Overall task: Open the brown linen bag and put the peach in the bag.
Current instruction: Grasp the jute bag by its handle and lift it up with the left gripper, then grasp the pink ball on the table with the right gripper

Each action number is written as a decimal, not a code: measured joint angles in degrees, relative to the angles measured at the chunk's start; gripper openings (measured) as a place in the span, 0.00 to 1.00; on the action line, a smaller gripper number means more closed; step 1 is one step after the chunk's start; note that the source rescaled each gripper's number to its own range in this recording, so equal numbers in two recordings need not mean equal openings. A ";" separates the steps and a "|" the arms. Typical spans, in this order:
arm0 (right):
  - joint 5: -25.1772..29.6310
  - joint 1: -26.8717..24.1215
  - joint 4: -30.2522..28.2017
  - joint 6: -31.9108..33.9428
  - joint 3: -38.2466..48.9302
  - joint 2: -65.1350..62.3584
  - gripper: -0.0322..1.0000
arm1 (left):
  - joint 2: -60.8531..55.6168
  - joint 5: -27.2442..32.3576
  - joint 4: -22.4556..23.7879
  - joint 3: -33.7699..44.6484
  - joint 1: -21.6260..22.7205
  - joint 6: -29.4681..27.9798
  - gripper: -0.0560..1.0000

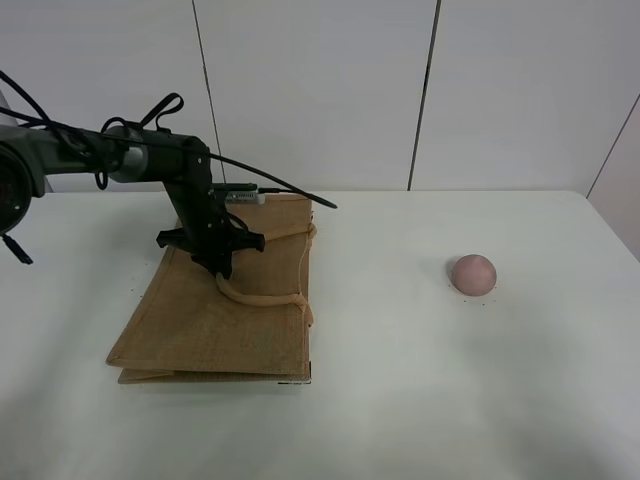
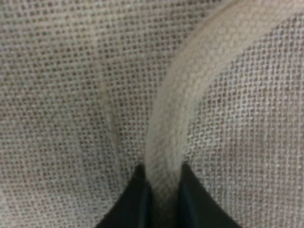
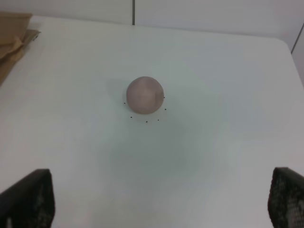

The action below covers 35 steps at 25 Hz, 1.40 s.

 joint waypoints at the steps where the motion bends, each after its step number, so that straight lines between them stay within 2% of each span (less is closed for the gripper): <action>1: 0.00 0.00 0.00 0.00 0.00 0.00 1.00 | 0.00 0.99 0.00 -0.62 0.00 -0.09 0.06; 7: 0.00 0.00 0.00 0.00 0.00 0.00 1.00 | -2.14 12.69 0.35 -8.86 0.00 0.68 0.06; 13: 0.00 0.00 0.00 0.00 0.00 0.00 1.00 | -8.88 22.40 0.43 -23.40 0.00 3.12 0.06; 17: 0.00 0.00 0.00 0.00 0.00 0.00 1.00 | -14.00 22.51 -0.05 -28.80 0.00 3.38 0.05; 27: -0.05 0.00 0.00 0.00 0.00 1.19 1.00 | -23.81 22.57 0.01 -29.10 0.00 4.10 0.05; 30: -0.34 0.00 0.00 0.00 -0.95 8.10 1.00 | -23.82 22.57 -0.04 -28.39 0.00 4.67 0.05; 35: -4.17 0.00 1.13 0.00 -7.20 28.92 1.00 | -23.82 22.57 -0.16 -25.66 0.00 4.72 0.05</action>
